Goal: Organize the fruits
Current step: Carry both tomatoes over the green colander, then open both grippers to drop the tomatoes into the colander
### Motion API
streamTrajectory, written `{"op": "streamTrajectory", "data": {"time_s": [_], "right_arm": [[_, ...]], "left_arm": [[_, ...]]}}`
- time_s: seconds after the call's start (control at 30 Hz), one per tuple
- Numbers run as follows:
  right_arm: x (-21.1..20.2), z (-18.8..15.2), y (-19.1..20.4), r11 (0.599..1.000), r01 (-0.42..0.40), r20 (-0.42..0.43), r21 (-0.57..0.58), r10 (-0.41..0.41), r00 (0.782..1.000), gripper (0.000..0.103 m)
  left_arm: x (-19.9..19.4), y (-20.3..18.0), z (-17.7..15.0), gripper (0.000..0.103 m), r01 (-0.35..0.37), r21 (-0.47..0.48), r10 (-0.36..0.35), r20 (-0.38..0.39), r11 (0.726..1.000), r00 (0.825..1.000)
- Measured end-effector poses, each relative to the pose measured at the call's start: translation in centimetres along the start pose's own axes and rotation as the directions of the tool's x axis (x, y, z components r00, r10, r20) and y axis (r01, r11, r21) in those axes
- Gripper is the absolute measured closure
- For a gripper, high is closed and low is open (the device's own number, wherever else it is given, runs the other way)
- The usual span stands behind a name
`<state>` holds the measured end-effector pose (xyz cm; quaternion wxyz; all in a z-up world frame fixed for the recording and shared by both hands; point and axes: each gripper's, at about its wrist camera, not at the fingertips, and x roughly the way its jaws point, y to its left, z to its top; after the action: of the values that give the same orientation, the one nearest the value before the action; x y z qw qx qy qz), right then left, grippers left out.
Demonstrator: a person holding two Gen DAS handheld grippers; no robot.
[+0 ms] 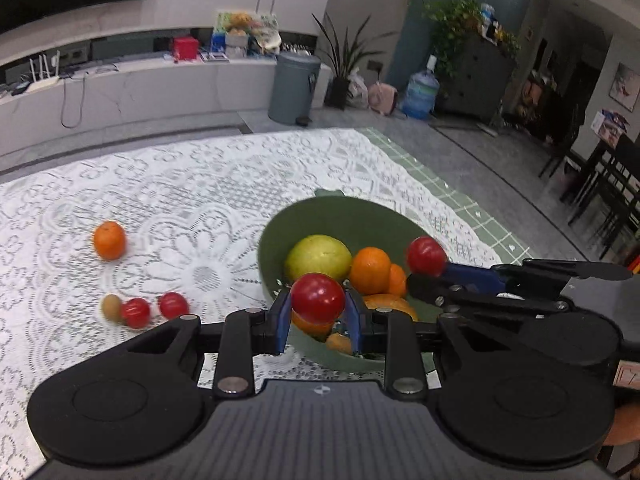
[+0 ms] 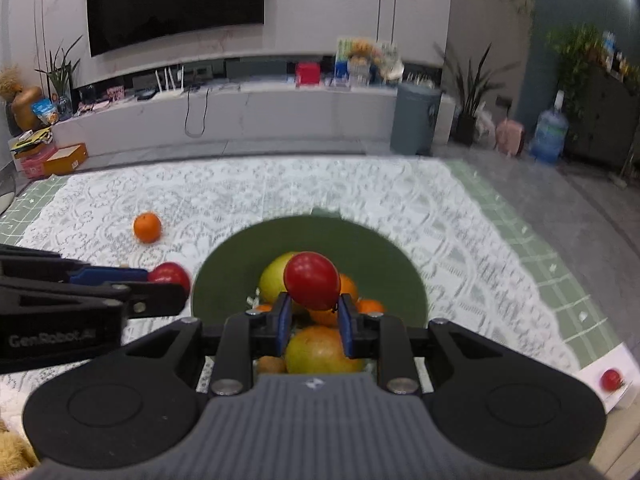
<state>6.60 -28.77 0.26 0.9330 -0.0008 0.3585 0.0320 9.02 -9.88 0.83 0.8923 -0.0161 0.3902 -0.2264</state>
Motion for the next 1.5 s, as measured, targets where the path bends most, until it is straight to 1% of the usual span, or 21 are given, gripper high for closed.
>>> {"op": "streamTrajectory", "data": {"time_s": [0.2, 0.37, 0.6, 0.77, 0.9, 1.0, 1.13, 1.2, 1.3, 1.4, 1.5], "right_arm": [[1.8, 0.1, 0.4, 1.0, -0.003, -0.082, -0.018, 0.002, 0.997, 0.083], [3.1, 0.2, 0.0, 0.999, -0.027, -0.146, 0.019, 0.03, 0.989, 0.086], [4.2, 0.3, -0.4, 0.997, -0.034, -0.21, 0.075, 0.049, 0.977, 0.09], [4.7, 0.3, -0.3, 0.996, -0.027, -0.237, 0.084, 0.046, 0.97, 0.09], [4.9, 0.3, -0.5, 0.995, -0.025, -0.248, 0.097, 0.048, 0.968, 0.09], [4.8, 0.3, -0.6, 0.994, -0.026, -0.24, 0.103, 0.05, 0.97, 0.09], [4.6, 0.3, -1.0, 0.991, -0.035, -0.22, 0.13, 0.063, 0.973, 0.087], [4.4, 0.3, -1.3, 0.988, -0.039, -0.21, 0.151, 0.071, 0.975, 0.083], [4.2, 0.3, -1.7, 0.984, -0.04, -0.198, 0.174, 0.075, 0.977, 0.079], [4.1, 0.4, -1.8, 0.981, -0.038, -0.19, 0.189, 0.075, 0.979, 0.077], [4.0, 0.3, -2.2, 0.976, -0.036, -0.182, 0.213, 0.076, 0.98, 0.068]], "left_arm": [[2.1, 0.1, 0.4, 0.071, 0.011, 0.039, -0.009, -0.06, 0.999, 0.998], [3.2, 0.3, 0.8, 0.071, 0.026, 0.064, -0.019, -0.094, 0.998, 0.995], [4.8, 0.5, 0.8, 0.071, 0.035, 0.075, -0.025, -0.132, 0.997, 0.991], [5.3, 0.7, 0.7, 0.071, 0.045, 0.071, -0.035, -0.142, 0.996, 0.989], [5.4, 0.7, 0.7, 0.071, 0.051, 0.067, -0.04, -0.145, 0.996, 0.989], [5.4, 0.8, 0.8, 0.071, 0.056, 0.061, -0.047, -0.145, 0.997, 0.988], [5.3, 1.0, 0.9, 0.071, 0.063, 0.05, -0.056, -0.139, 0.997, 0.989], [5.2, 1.0, 0.8, 0.07, 0.063, 0.046, -0.056, -0.136, 0.997, 0.989], [4.9, 1.0, 0.8, 0.067, 0.061, 0.036, -0.056, -0.127, 0.997, 0.99], [4.6, 1.1, 0.9, 0.059, 0.051, 0.024, -0.048, -0.114, 0.998, 0.992], [4.3, 1.4, 0.9, 0.055, 0.05, -0.005, -0.051, -0.099, 0.999, 0.994]]}}
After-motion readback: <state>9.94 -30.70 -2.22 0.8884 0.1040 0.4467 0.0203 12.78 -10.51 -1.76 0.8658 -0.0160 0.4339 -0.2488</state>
